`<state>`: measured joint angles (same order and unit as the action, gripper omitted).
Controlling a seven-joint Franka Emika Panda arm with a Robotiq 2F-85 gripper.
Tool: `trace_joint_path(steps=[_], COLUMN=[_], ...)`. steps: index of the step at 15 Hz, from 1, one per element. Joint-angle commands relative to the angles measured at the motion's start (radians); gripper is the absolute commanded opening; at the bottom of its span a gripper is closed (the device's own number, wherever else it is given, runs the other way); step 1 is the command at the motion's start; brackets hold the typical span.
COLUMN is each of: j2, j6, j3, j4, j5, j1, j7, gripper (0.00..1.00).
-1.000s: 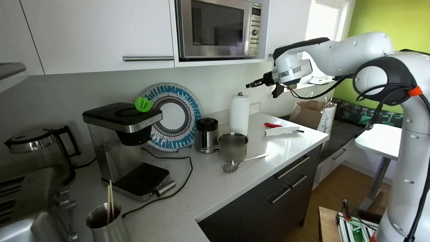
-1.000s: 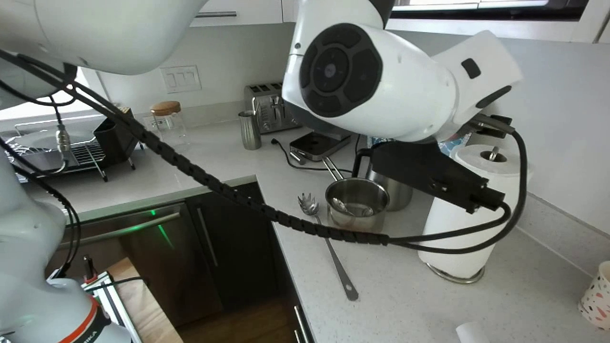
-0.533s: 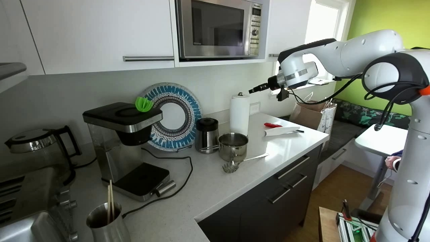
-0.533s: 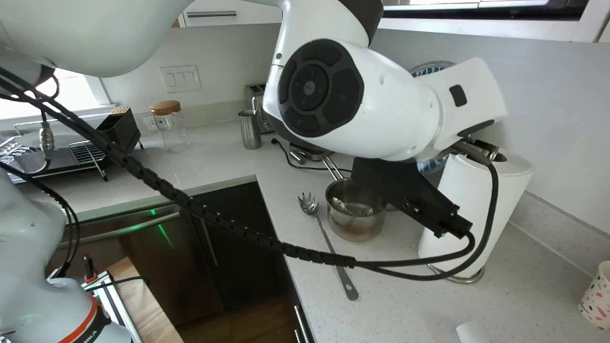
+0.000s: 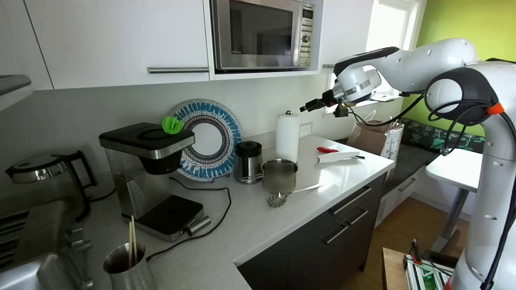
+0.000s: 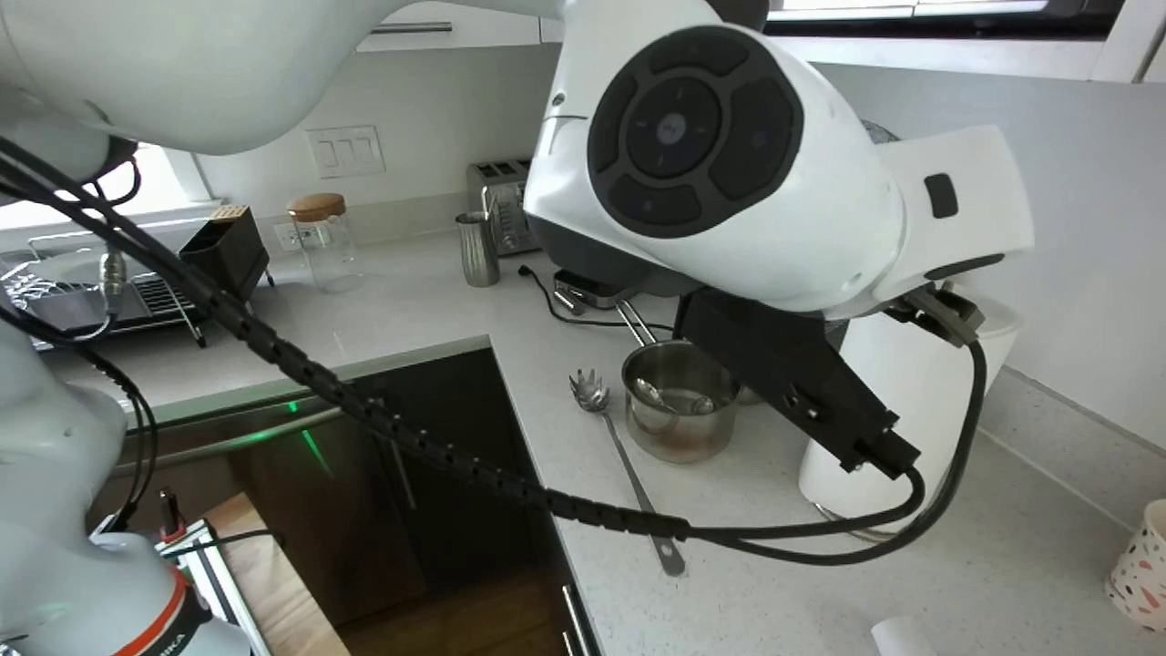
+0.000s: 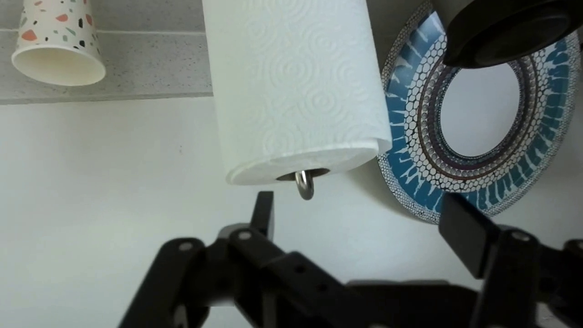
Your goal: Pick up the paper tower roll stand and move it to the left together with the paper towel roll
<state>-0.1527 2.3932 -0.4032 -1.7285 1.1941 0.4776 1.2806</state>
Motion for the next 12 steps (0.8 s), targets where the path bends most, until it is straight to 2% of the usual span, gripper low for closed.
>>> trace_joint_path(steps=[1,8,12], j2=[-0.004,-0.067,-0.135], j6=[-0.001,-0.003,0.028], j3=[0.005,0.026,0.019], j4=[0.006,0.042,0.109], j5=[-0.004,0.201,0.267], j1=[0.005,0.019,0.032], j7=[-0.006,0.234,0.322], gripper=[0.98,1.0,1.0])
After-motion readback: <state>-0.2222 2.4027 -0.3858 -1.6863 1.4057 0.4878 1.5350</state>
